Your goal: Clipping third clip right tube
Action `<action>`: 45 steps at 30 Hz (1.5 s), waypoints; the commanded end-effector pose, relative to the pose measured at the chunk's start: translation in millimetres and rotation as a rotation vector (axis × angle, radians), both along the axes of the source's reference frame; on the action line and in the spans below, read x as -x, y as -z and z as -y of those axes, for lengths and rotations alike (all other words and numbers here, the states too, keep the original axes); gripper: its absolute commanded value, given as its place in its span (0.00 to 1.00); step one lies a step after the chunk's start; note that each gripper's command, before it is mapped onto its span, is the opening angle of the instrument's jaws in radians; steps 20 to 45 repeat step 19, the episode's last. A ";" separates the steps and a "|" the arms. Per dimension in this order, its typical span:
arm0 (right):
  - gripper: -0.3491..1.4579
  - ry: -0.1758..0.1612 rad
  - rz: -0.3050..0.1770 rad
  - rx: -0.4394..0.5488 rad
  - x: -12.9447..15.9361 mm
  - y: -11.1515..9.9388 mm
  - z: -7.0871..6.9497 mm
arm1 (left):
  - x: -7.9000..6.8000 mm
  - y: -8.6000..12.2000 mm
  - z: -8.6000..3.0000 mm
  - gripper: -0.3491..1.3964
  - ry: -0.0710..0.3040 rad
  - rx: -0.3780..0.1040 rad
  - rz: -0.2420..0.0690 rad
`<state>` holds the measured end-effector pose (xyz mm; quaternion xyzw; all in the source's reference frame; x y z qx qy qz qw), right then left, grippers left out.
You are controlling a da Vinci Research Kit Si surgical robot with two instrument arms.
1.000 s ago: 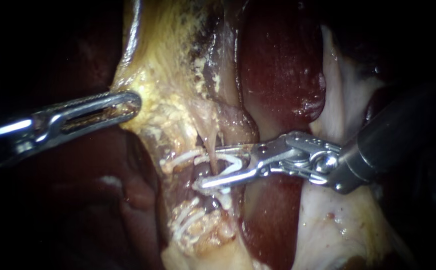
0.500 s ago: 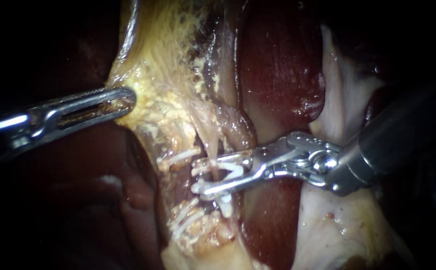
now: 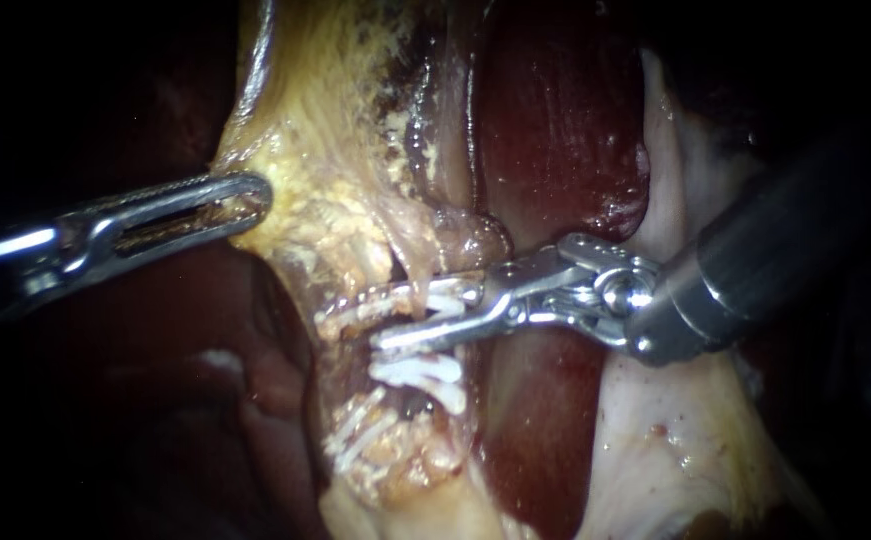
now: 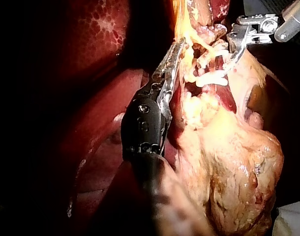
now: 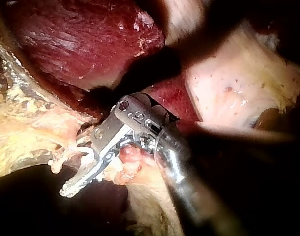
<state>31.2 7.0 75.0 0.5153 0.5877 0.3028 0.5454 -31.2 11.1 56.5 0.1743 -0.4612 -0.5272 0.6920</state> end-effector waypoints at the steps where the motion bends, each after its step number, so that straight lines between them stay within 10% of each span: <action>1: 0.18 -0.006 0.010 -0.008 0.2 -0.1 0.0 | 0.0 0.0 0.0 0.00 0.000 0.000 0.000; 3: 0.00 -0.010 0.036 -0.040 0.7 -0.1 0.0 | 0.0 0.0 0.0 0.00 0.000 0.000 0.000; 13: 0.00 0.008 0.107 -0.025 1.1 -1.5 0.3 | 0.0 0.0 0.0 0.00 0.000 0.000 0.000; 45: 0.00 0.007 0.110 -0.030 1.0 -1.5 0.3 | 0.0 0.0 0.0 0.00 0.000 0.000 0.000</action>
